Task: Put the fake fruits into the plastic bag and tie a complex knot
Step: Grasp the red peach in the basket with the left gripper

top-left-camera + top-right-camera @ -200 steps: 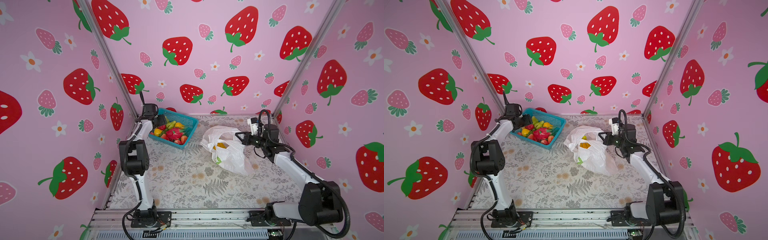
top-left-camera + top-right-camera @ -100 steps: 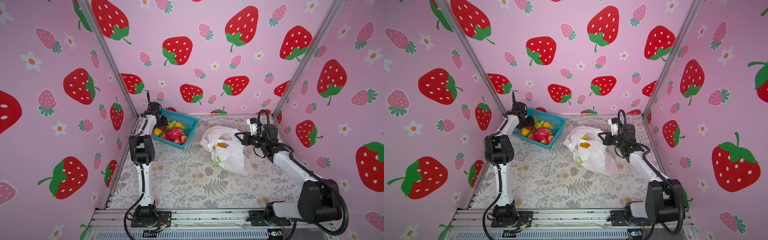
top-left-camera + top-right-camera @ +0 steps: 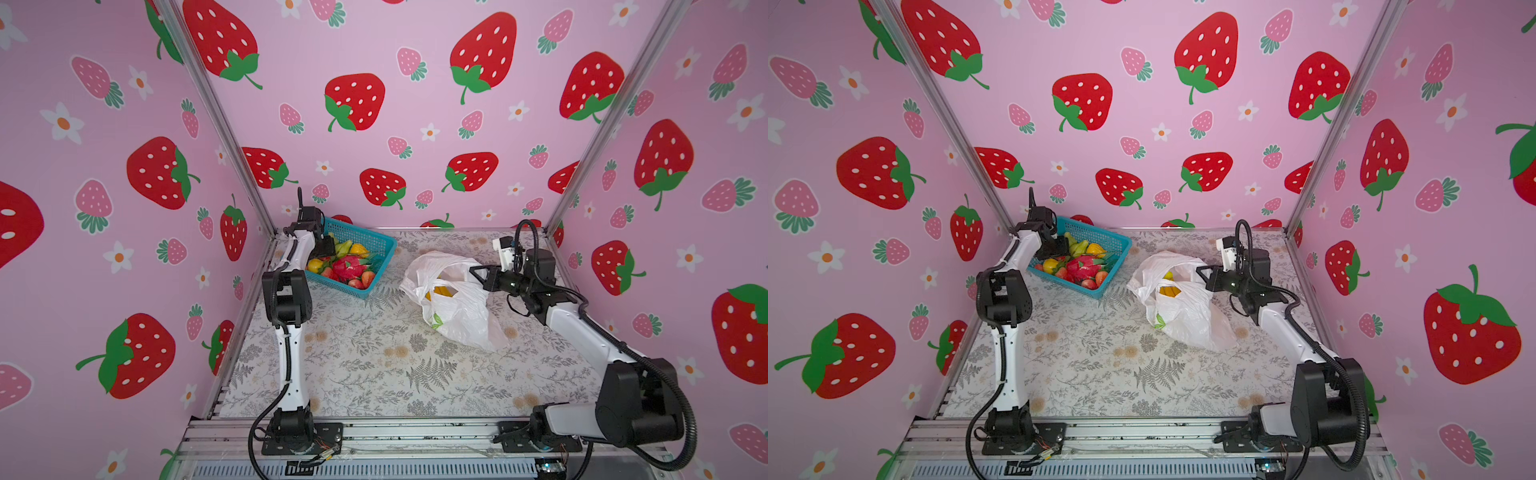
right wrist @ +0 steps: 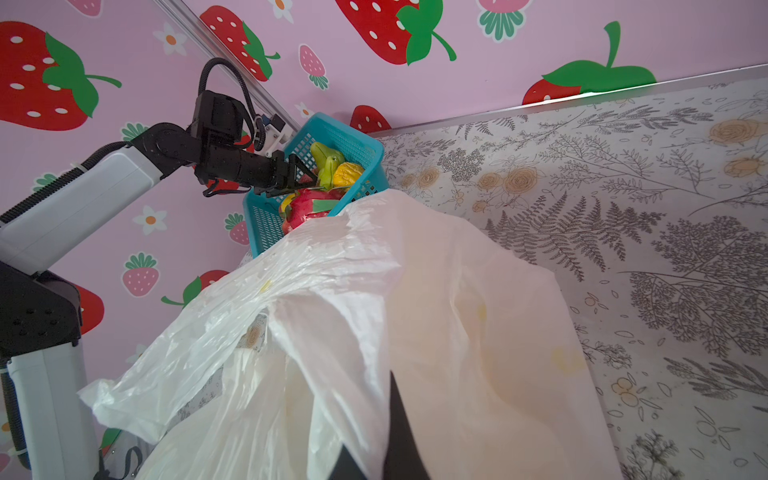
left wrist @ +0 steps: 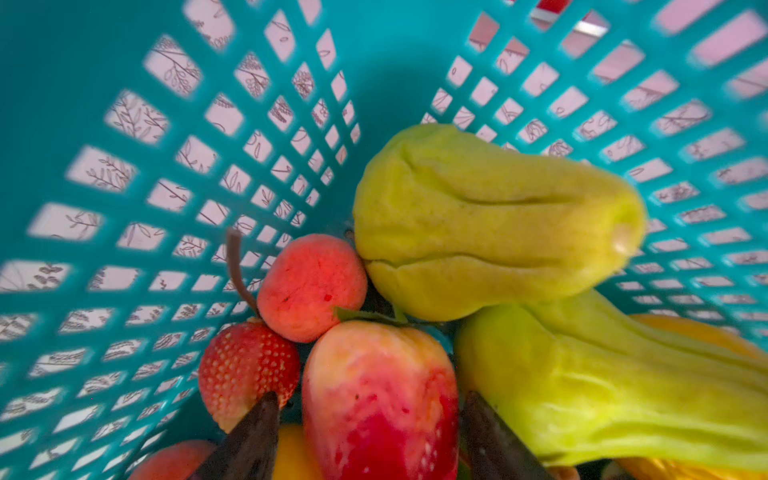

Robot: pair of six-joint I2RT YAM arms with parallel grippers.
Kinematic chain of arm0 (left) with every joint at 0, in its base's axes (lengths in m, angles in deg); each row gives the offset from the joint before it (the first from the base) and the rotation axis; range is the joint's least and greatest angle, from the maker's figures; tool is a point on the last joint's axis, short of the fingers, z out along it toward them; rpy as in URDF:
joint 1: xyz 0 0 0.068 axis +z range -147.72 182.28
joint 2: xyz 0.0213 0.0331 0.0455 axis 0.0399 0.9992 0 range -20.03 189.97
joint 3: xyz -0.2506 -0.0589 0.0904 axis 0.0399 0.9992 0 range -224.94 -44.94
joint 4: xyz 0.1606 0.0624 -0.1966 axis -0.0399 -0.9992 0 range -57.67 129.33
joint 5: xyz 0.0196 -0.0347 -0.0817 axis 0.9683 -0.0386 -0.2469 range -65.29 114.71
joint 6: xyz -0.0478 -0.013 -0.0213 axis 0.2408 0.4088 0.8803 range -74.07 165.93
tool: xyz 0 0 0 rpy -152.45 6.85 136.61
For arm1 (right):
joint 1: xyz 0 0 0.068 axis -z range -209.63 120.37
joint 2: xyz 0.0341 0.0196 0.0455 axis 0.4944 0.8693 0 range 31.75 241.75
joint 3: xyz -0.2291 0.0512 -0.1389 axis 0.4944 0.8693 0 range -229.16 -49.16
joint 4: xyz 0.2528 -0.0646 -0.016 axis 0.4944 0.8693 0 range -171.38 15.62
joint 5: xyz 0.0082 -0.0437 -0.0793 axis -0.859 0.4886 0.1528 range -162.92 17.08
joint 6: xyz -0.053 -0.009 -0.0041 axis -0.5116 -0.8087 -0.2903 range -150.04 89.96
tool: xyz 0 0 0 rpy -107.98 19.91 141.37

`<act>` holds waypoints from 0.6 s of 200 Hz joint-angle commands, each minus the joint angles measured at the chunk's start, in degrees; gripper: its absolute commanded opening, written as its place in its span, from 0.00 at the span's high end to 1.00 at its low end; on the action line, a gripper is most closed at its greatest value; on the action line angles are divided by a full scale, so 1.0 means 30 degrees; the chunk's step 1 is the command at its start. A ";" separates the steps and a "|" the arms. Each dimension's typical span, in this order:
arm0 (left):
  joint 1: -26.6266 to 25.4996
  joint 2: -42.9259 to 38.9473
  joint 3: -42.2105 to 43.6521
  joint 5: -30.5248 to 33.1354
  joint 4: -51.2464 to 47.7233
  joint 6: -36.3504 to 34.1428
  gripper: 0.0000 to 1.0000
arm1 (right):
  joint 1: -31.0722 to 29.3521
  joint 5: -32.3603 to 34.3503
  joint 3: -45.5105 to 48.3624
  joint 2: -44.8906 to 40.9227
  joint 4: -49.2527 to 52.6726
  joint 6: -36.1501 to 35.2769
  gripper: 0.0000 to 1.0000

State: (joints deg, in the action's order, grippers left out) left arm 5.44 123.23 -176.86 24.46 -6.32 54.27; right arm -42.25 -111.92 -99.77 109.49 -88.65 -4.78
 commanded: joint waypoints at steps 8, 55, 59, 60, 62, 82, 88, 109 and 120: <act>0.0031 0.0560 -0.0838 -0.0092 -0.1536 -0.0333 0.27 | -0.0046 -0.0021 0.0259 0.0191 -0.0244 -0.0311 1.00; 0.0060 0.0850 -0.0998 -0.0238 -0.2006 -0.0499 0.36 | -0.0050 -0.0037 0.0286 0.0336 -0.0331 -0.0313 1.00; 0.0060 0.0824 -0.1029 -0.0238 -0.1999 -0.0482 0.38 | -0.0041 -0.0052 0.0288 0.0326 -0.0331 -0.0324 1.00; 0.0060 0.0822 -0.1014 -0.0238 -0.1990 -0.0473 0.39 | -0.0041 -0.0044 0.0288 0.0317 -0.0331 -0.0314 1.00; 0.0053 0.0799 -0.1031 -0.0238 -0.1983 -0.0467 0.40 | -0.0048 -0.0038 0.0288 0.0355 -0.0331 -0.0321 1.00; 0.0034 0.0510 -0.1128 -0.0326 -0.1766 -0.0414 0.50 | -0.0055 -0.0086 0.0280 0.0394 -0.0346 -0.0318 1.00; 0.0045 0.0384 -0.1171 -0.0301 -0.1712 -0.0384 0.51 | -0.0055 -0.0091 0.0306 0.0398 -0.0360 -0.0304 1.00; 0.0049 -0.0261 -0.1189 -0.0130 -0.1379 -0.0300 0.55 | -0.0042 -0.0147 0.0317 0.0402 -0.0390 -0.0281 1.00; 0.0060 -0.0744 -0.1123 0.0058 -0.1173 -0.0275 0.55 | -0.0043 -0.0128 0.0317 0.0370 -0.0362 -0.0274 1.00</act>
State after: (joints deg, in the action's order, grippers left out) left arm 5.42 123.82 -177.95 23.85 -9.18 53.42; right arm -42.25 -111.94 -99.47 110.14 -88.67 -4.78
